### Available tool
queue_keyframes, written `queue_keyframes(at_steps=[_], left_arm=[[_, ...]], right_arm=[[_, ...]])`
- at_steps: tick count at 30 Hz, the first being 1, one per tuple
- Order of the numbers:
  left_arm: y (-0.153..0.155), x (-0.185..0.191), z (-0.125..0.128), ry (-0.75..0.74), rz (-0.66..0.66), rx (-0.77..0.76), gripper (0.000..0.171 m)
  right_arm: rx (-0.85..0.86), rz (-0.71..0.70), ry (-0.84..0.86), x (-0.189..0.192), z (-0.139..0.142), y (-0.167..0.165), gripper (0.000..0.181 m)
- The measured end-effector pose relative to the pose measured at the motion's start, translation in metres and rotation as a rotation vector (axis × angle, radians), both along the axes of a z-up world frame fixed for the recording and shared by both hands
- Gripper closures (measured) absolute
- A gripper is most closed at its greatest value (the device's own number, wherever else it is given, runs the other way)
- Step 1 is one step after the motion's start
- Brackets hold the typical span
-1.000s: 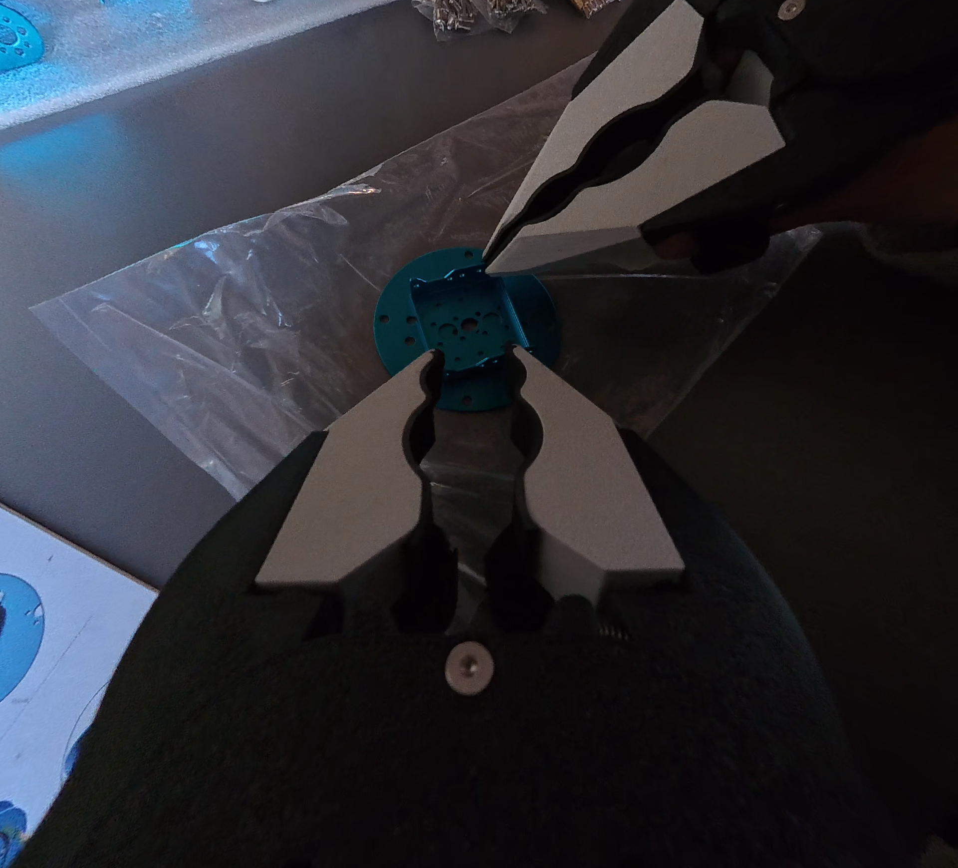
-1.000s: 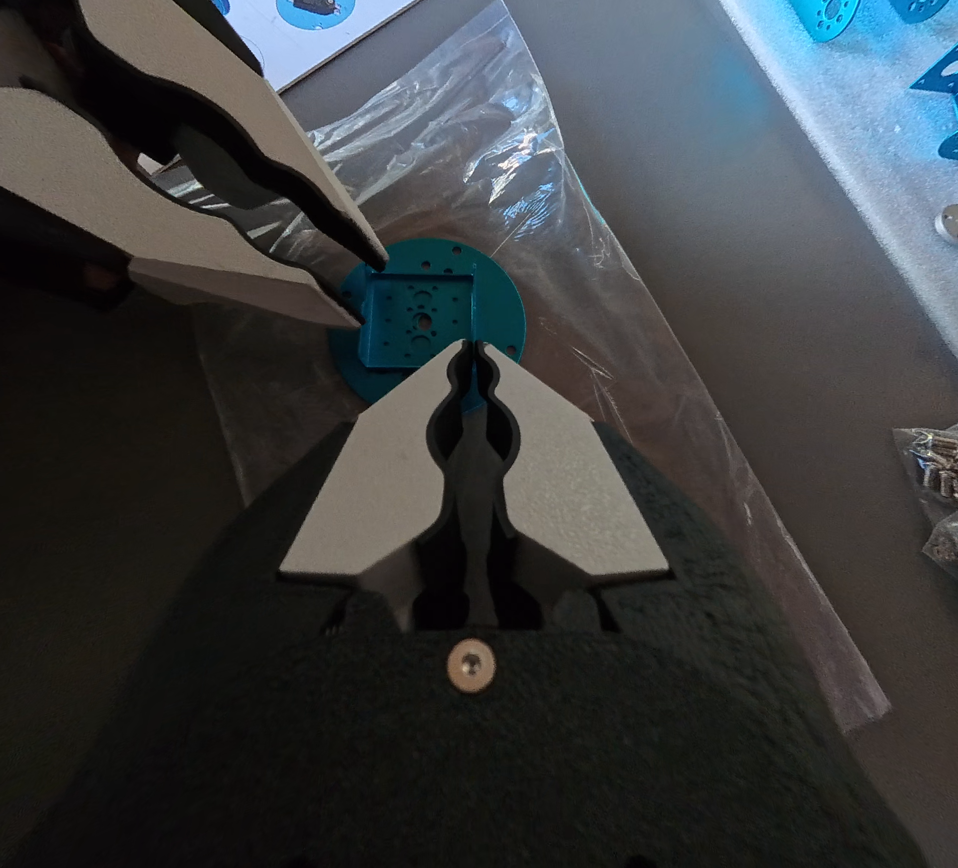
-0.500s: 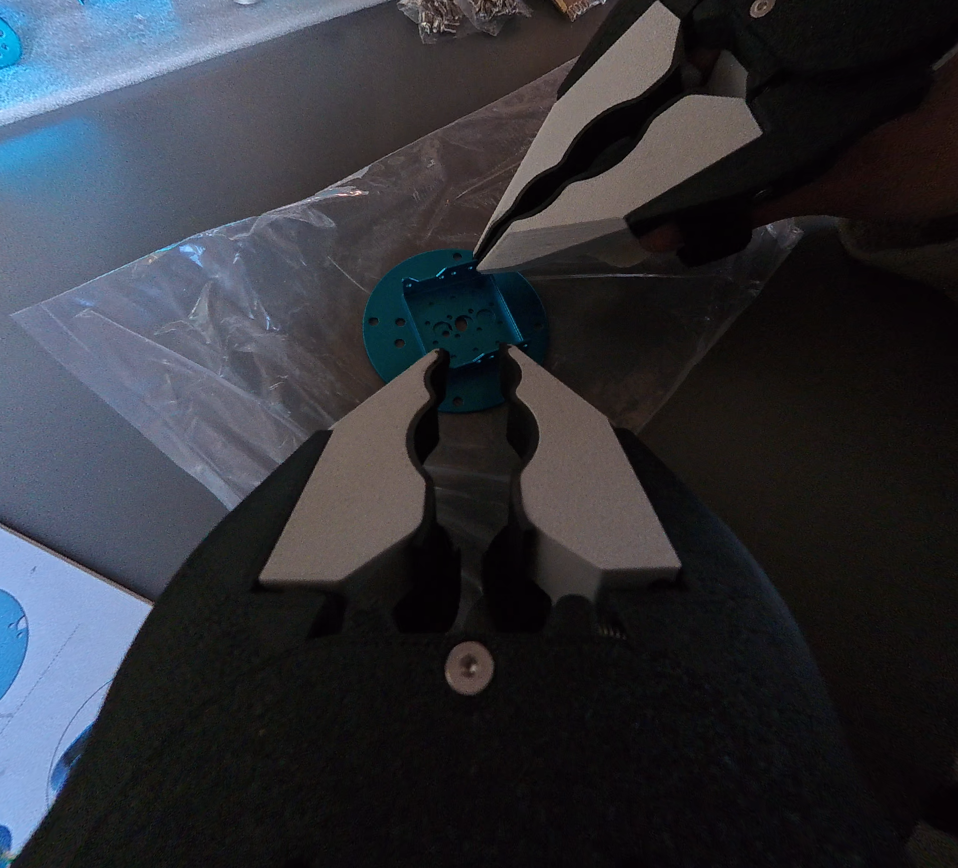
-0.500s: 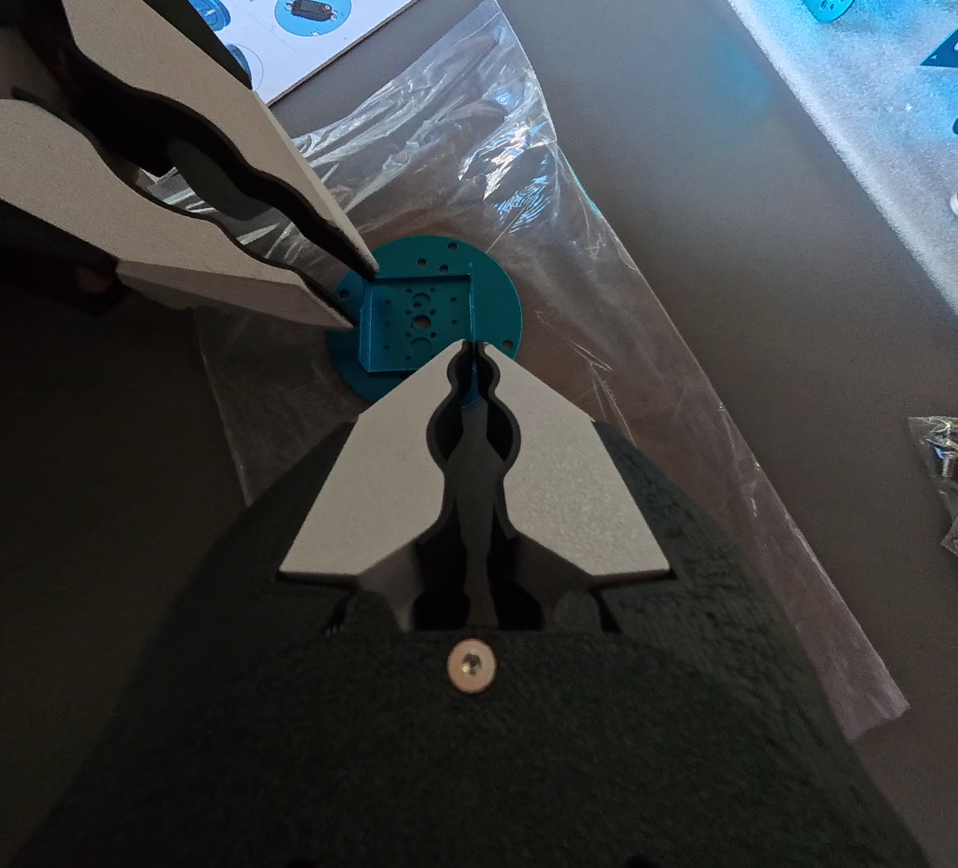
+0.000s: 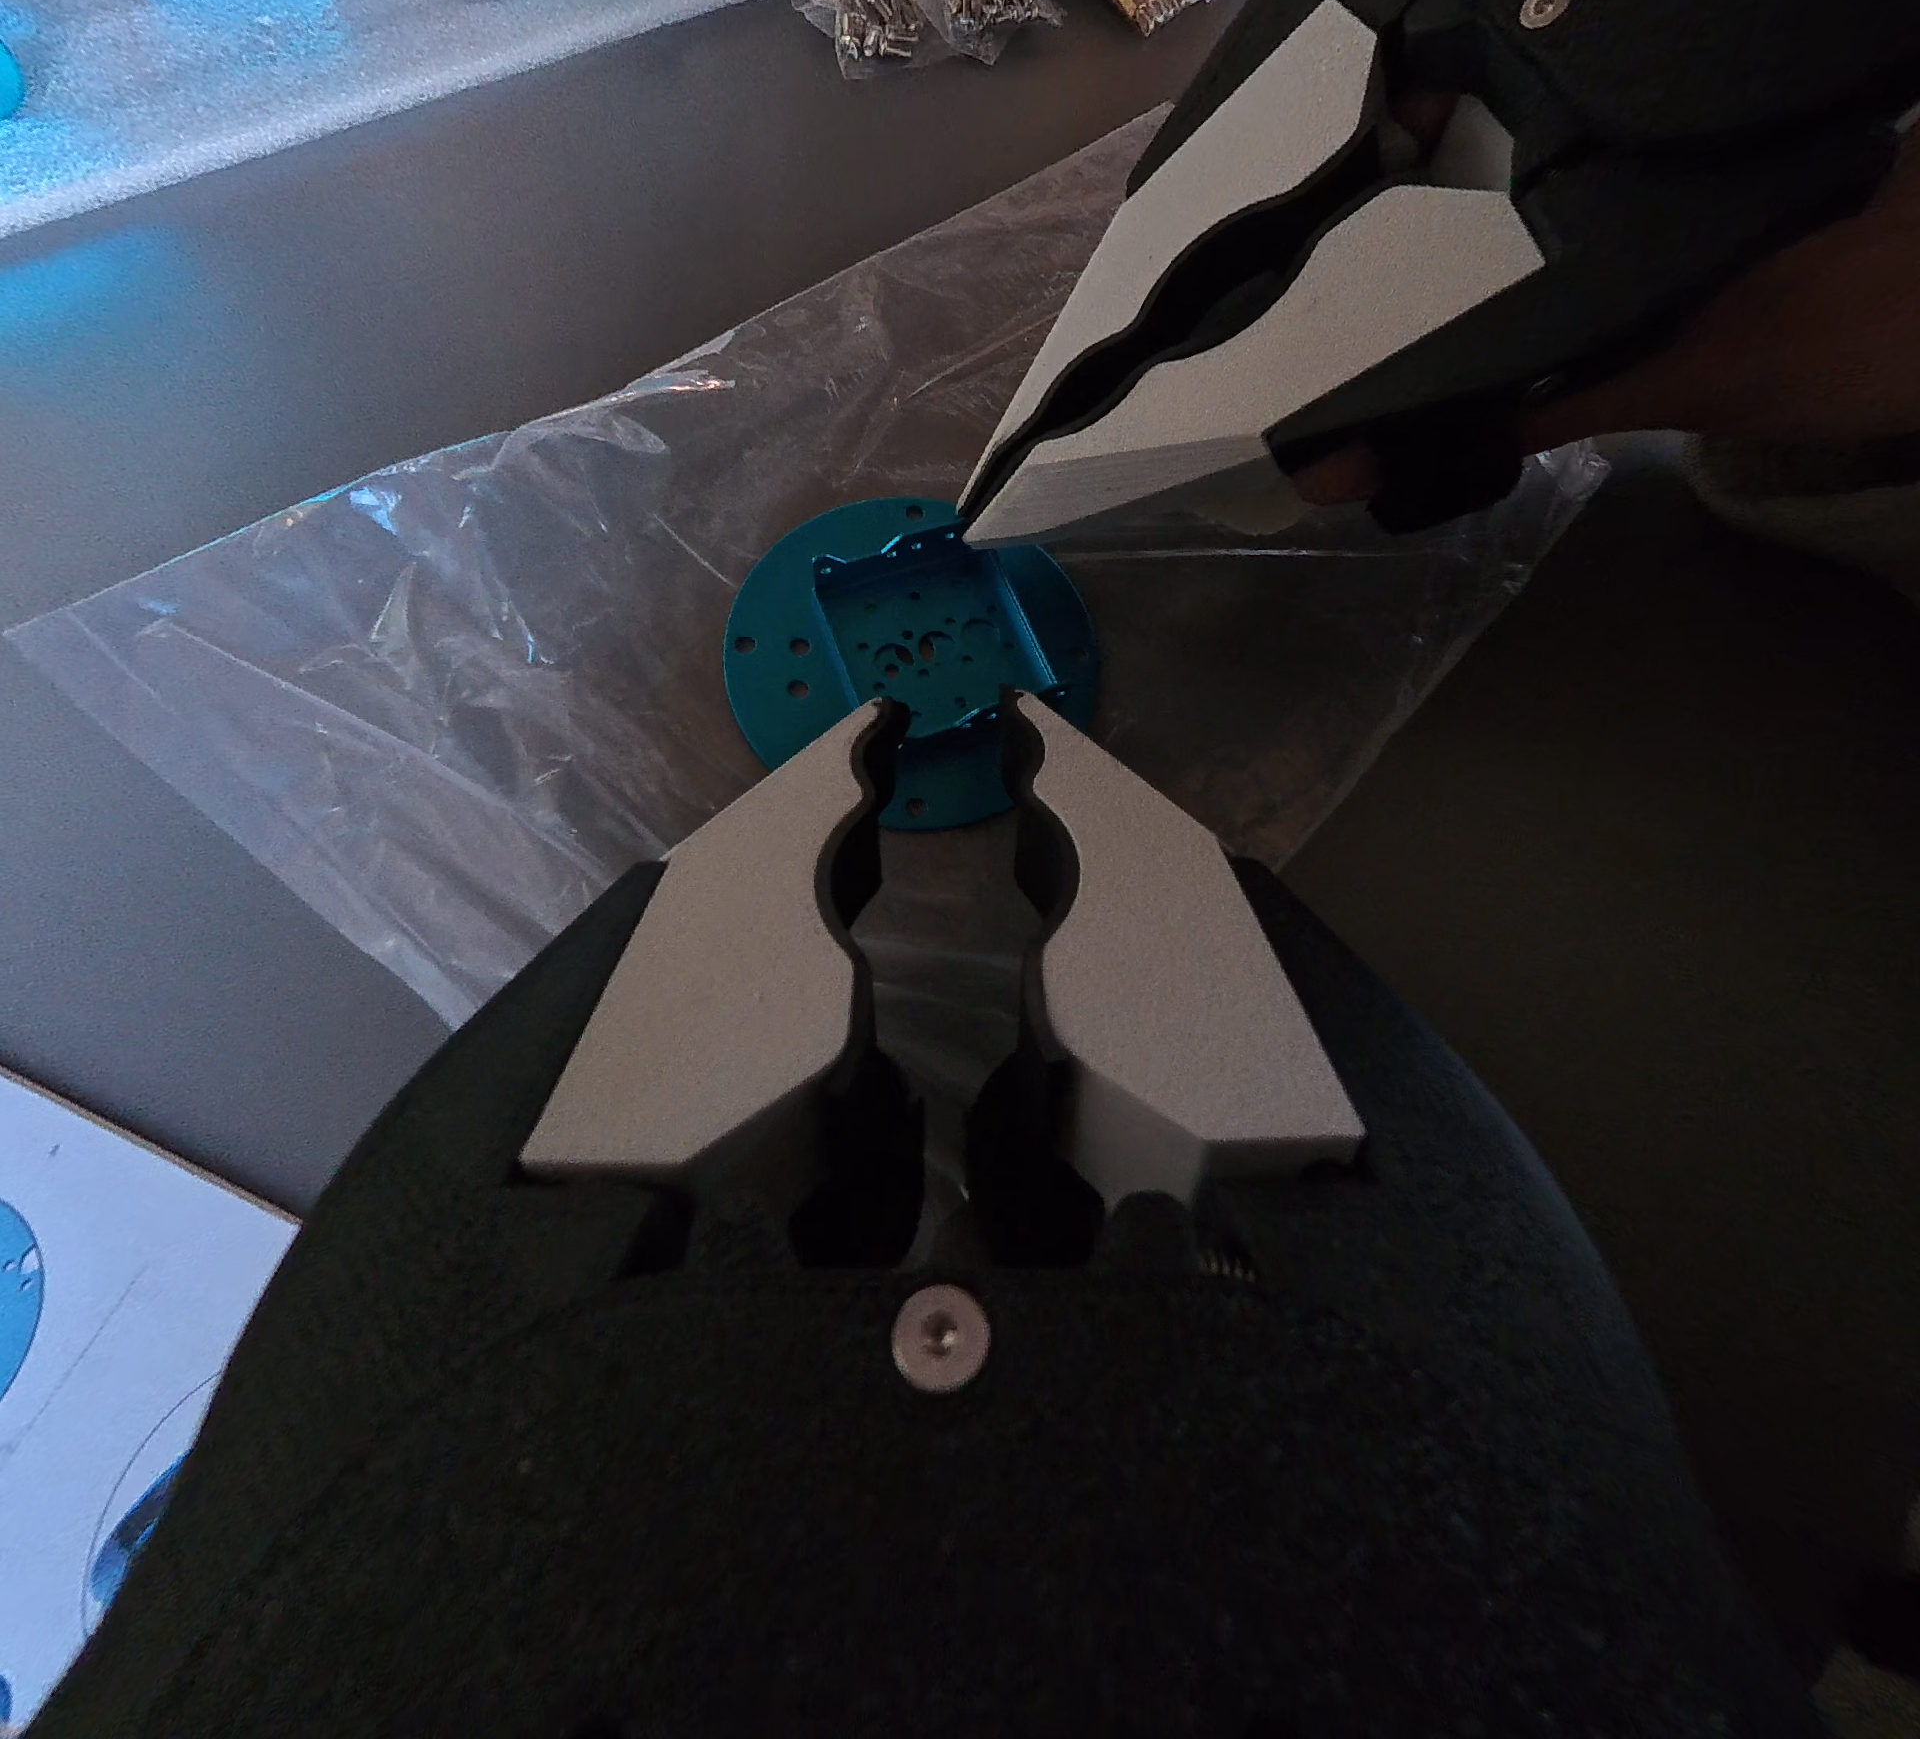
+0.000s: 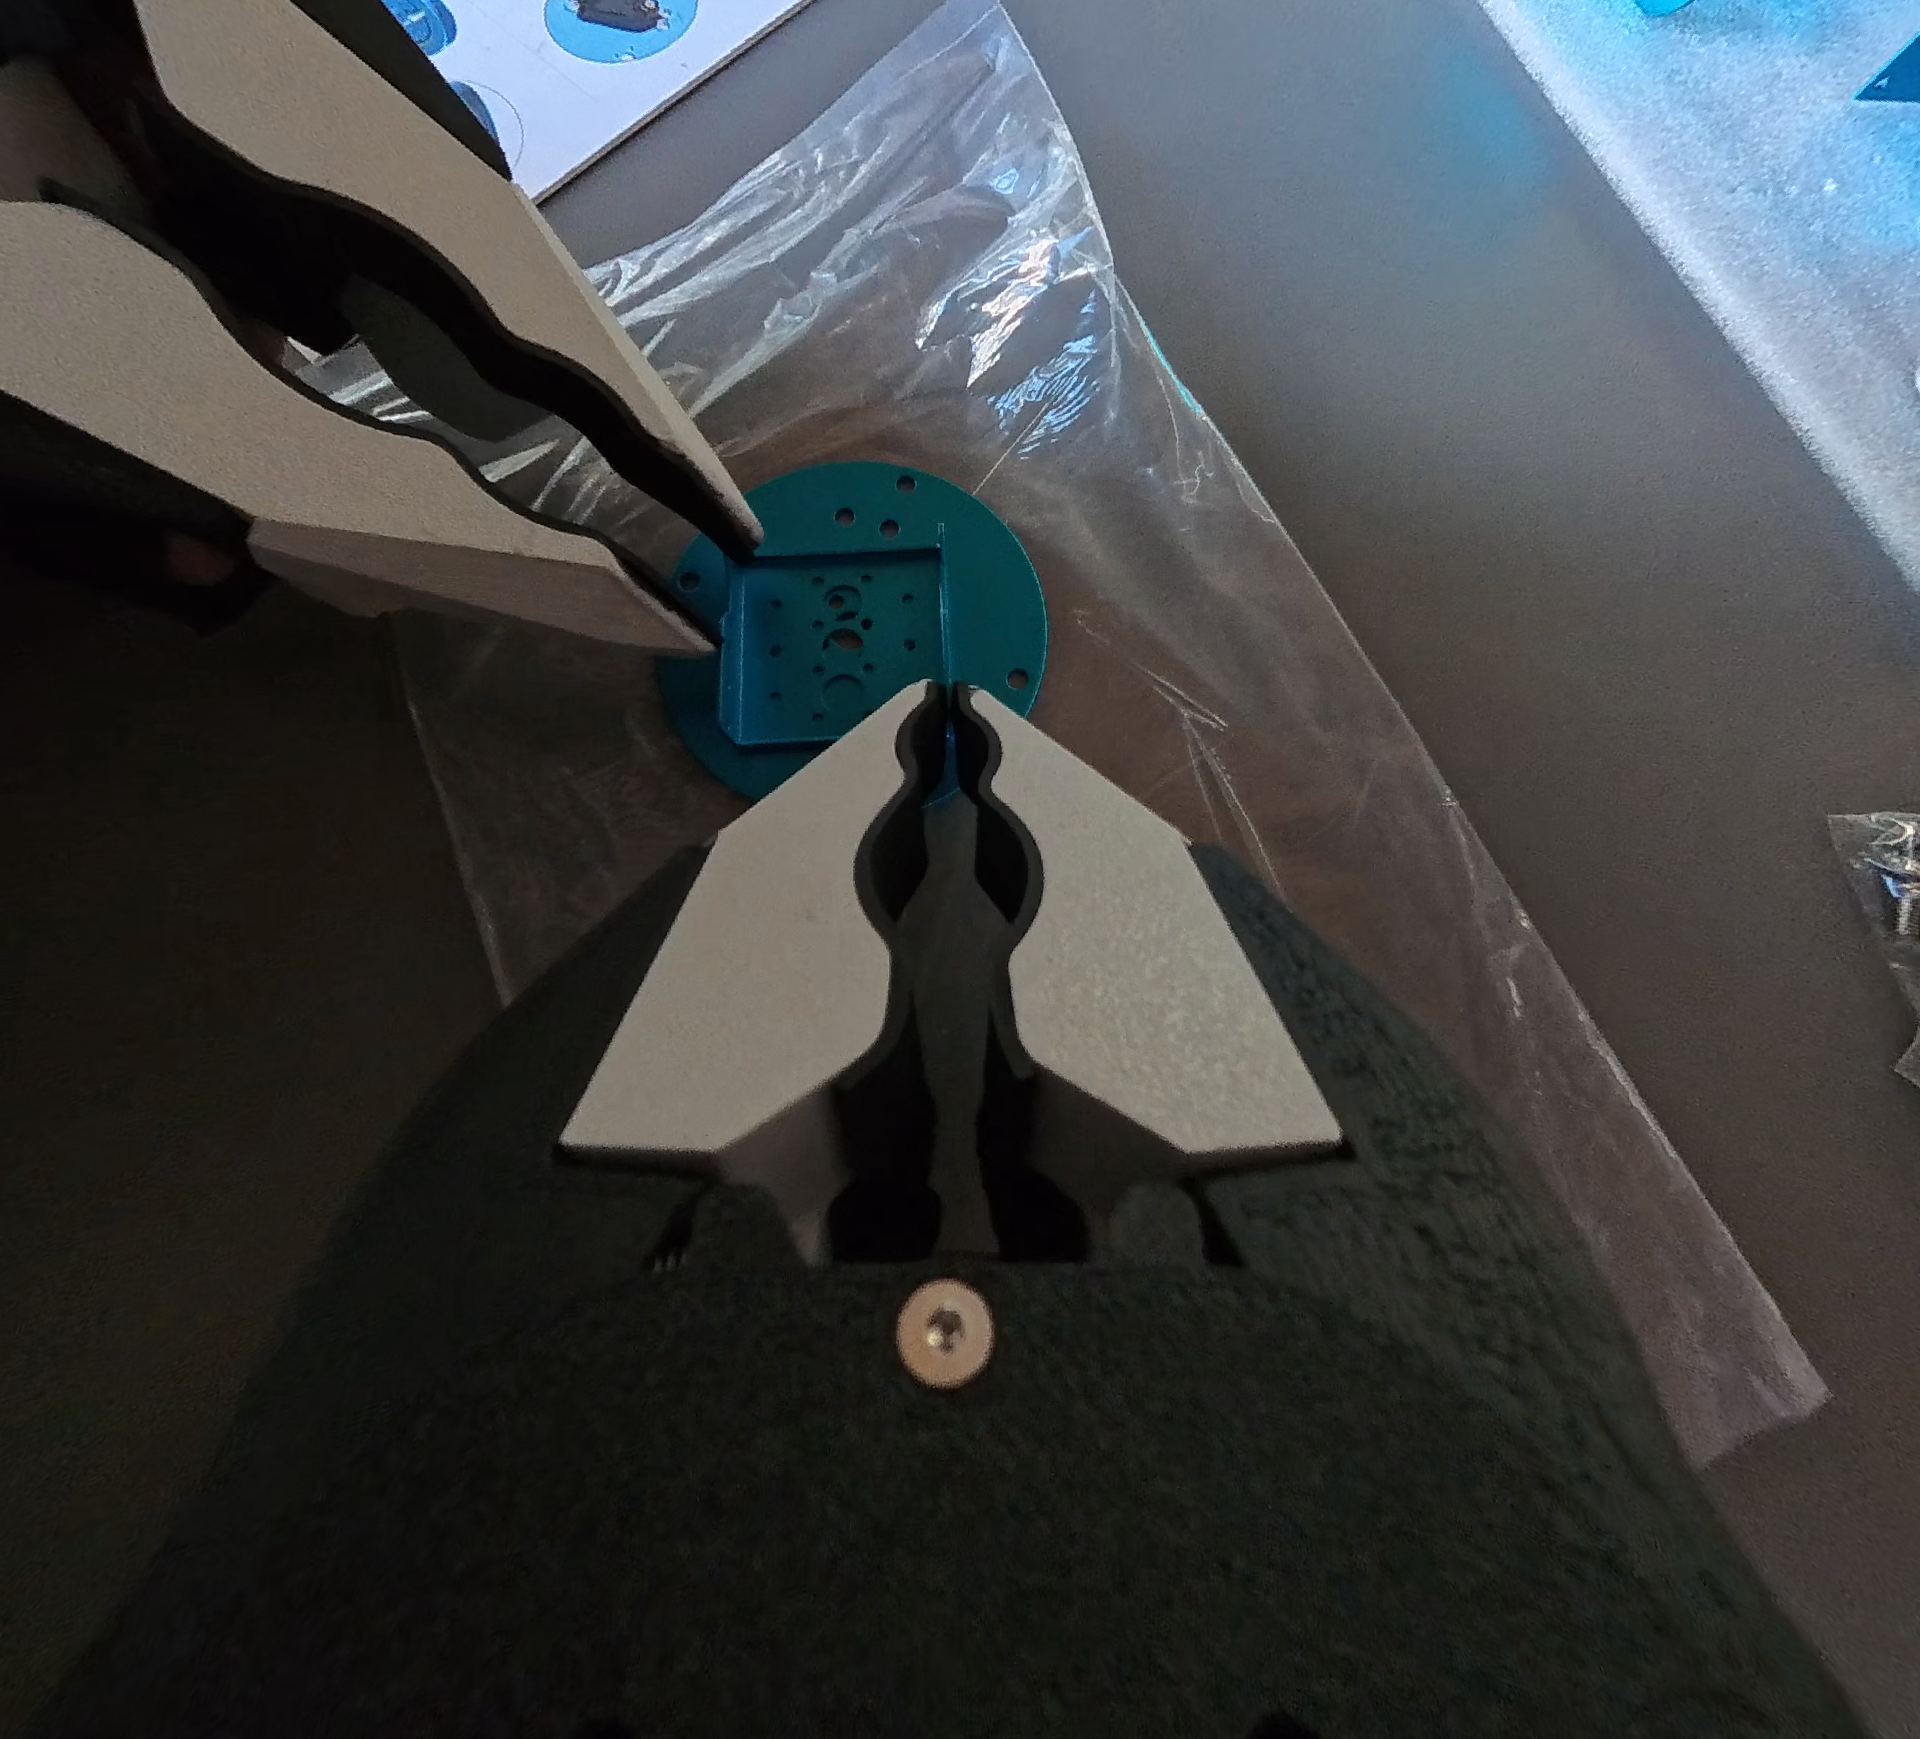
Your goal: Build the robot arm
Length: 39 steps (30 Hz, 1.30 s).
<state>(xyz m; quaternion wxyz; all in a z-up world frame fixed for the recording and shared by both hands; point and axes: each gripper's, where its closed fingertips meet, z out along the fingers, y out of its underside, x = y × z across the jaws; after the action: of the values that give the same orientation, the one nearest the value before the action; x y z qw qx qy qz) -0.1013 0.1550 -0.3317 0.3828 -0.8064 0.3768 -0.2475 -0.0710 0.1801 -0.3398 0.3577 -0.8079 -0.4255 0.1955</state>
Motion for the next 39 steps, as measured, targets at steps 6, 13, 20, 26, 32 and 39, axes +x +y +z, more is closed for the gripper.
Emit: queue_keyframes(at_steps=[6, 13, 20, 26, 32, 39], left_arm=[[0.0007, 0.0008, -0.0004, 0.004, -0.001, 0.003, 0.153], [0.0006, 0.0009, -0.0003, 0.002, -0.002, 0.001, 0.153], [-0.0004, 0.0010, -0.0004, -0.003, -0.008, -0.006, 0.154], [-0.0005, 0.0006, -0.0005, -0.007, -0.007, -0.010, 0.154], [-0.0007, -0.0003, -0.0005, -0.007, -0.005, -0.011, 0.154], [0.0012, -0.0029, 0.0035, -0.023, 0.010, 0.010, 0.154]], right_arm=[[0.006, -0.006, -0.003, 0.0009, -0.0005, 0.0008, 0.181], [-0.014, -0.004, -0.003, 0.0014, -0.0036, 0.0005, 0.181], [-0.025, 0.002, -0.002, 0.0017, -0.0042, -0.0005, 0.181], [-0.032, 0.001, 0.007, 0.0018, -0.0049, -0.0012, 0.181], [-0.036, 0.003, 0.009, 0.0008, -0.0055, -0.0013, 0.181], [-0.006, 0.003, 0.010, -0.0012, -0.0021, 0.0002, 0.181]])
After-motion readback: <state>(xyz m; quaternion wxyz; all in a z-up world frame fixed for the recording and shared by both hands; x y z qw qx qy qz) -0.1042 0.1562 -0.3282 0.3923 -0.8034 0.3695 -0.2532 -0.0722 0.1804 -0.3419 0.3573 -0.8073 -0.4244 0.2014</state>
